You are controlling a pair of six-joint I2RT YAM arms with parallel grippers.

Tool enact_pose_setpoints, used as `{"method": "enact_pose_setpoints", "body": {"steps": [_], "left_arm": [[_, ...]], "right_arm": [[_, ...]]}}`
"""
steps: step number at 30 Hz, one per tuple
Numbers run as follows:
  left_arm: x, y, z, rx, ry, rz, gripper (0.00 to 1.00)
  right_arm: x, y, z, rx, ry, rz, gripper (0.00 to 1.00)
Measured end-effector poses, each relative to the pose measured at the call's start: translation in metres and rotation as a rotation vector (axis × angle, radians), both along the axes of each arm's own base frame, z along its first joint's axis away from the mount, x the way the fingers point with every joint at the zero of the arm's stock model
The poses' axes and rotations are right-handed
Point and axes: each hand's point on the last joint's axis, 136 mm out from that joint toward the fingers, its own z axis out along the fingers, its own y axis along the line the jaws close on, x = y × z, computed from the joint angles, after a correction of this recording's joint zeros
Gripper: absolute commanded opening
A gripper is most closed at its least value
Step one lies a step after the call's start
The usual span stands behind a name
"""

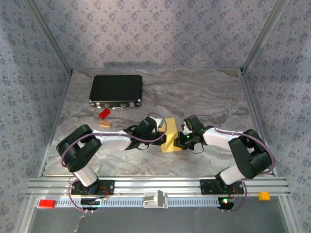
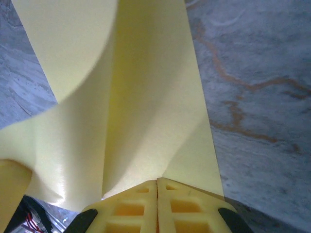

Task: Fold a paper plane with a square sheet of paper (pick it up from the middle)
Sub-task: Fold the triangle a second time at the center of the table.

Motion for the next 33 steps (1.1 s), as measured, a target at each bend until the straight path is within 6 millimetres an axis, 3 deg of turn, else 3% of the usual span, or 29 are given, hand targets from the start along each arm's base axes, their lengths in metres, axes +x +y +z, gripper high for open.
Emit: {"method": "enact_pose_setpoints", "body": {"steps": [6, 33], "left_arm": [[0.005, -0.001, -0.013, 0.042, 0.006, -0.014, 0.04], [0.015, -0.001, -0.028, 0.131, -0.011, -0.057, 0.04]], "right_arm": [[0.0, -0.002, 0.0, -0.009, -0.007, 0.006, 0.08], [0.0, -0.005, 0.0, -0.012, -0.008, 0.013, 0.09]]}}
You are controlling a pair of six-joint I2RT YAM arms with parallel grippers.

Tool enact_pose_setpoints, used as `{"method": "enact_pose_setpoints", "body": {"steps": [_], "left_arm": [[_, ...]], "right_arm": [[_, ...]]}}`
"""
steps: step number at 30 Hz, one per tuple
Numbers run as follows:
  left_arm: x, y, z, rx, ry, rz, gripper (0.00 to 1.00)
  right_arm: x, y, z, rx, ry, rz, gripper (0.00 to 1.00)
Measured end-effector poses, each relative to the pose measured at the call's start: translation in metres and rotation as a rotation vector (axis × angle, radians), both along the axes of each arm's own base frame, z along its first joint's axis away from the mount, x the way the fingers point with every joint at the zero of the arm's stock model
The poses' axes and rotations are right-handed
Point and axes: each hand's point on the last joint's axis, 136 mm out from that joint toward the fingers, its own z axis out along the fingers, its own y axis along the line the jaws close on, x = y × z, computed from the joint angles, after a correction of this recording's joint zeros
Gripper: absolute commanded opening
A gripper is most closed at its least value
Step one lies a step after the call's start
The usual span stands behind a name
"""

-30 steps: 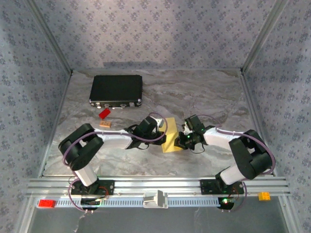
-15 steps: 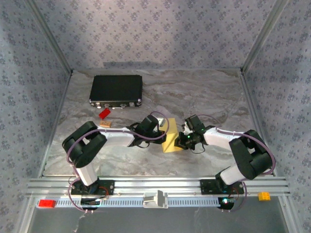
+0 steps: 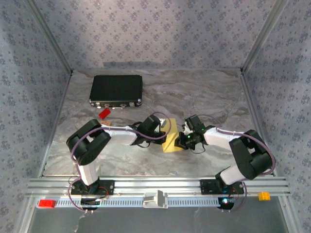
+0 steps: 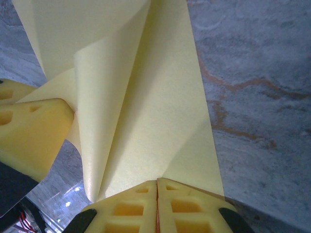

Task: Fold a paper plane with a square sheet of paper (pick it up from the middle)
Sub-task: Fold the triangle a second time at the center of the table.

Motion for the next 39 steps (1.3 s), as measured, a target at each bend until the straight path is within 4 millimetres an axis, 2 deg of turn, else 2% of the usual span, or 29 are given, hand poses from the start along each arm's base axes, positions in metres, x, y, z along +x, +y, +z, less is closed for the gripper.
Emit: {"method": "enact_pose_setpoints", "body": {"steps": [39], "left_arm": [[0.0043, 0.0022, -0.0032, 0.002, 0.006, 0.004, 0.05]], "right_arm": [[0.0, -0.0033, 0.0002, 0.004, 0.011, -0.006, 0.09]]}}
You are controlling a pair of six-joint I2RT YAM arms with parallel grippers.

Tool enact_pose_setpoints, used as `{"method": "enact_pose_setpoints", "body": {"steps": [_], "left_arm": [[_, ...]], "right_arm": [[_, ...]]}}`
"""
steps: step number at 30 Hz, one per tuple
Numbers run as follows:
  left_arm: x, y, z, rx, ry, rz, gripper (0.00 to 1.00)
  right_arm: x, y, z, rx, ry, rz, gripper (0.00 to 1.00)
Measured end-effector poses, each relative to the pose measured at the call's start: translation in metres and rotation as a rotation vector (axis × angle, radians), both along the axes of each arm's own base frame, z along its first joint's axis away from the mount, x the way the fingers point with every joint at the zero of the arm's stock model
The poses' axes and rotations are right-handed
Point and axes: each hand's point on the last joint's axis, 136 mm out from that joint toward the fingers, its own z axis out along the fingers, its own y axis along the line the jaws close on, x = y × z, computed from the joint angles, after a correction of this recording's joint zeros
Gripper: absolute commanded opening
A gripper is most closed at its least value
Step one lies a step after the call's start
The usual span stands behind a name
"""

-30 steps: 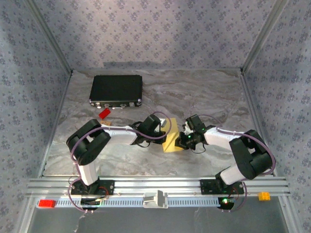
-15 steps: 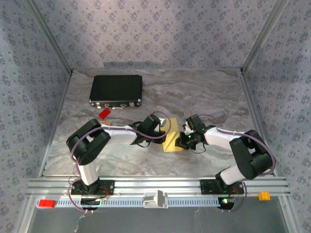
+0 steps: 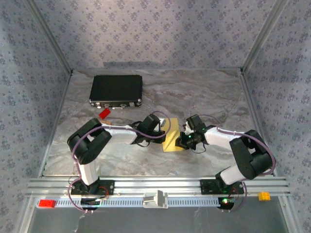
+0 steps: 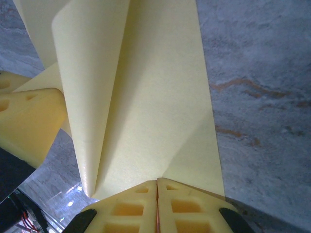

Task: Fold a paper plane with a square sheet of paper (pick it up from the middle)
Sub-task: Fold the triangle a second time at the center of the table.

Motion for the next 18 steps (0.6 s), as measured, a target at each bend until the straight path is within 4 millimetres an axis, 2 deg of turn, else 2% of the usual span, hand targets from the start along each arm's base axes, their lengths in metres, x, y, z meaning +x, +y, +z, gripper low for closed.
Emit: {"method": "enact_pose_setpoints", "body": {"steps": [18], "left_arm": [[-0.0005, -0.0035, 0.0028, -0.019, 0.0, -0.01, 0.05]], "right_arm": [[0.0003, -0.0004, 0.0, 0.0, 0.0, -0.002, 0.09]]}}
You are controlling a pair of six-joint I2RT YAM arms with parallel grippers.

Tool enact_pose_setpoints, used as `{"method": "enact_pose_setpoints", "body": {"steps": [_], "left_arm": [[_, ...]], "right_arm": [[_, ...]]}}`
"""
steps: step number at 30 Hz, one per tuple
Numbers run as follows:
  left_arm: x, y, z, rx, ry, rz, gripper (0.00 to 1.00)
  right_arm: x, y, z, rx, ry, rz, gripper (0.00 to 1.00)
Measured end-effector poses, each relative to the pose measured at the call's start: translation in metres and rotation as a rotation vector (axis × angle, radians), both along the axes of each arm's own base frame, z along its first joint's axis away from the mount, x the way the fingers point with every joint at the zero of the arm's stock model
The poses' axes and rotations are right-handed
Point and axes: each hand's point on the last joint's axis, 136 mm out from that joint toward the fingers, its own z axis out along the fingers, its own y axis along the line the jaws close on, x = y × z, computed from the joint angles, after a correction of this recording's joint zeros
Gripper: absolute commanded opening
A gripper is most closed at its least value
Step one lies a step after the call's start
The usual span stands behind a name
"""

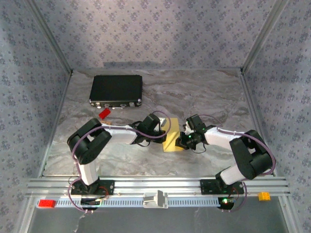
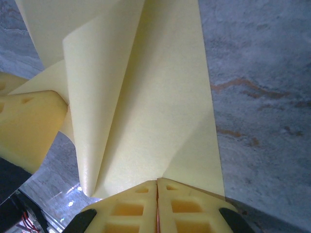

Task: Fold a paper plane with a square sheet of paper (pick it up from the middle)
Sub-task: Fold the triangle a second time at the center of the table.

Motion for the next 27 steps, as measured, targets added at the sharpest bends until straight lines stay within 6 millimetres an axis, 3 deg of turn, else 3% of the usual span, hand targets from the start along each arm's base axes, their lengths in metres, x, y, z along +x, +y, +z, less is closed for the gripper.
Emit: {"method": "enact_pose_setpoints", "body": {"steps": [27], "left_arm": [[0.0017, -0.0031, -0.0046, 0.0, 0.008, -0.012, 0.04]], "right_arm": [[0.0002, -0.0005, -0.0001, 0.0, 0.001, -0.002, 0.09]]}}
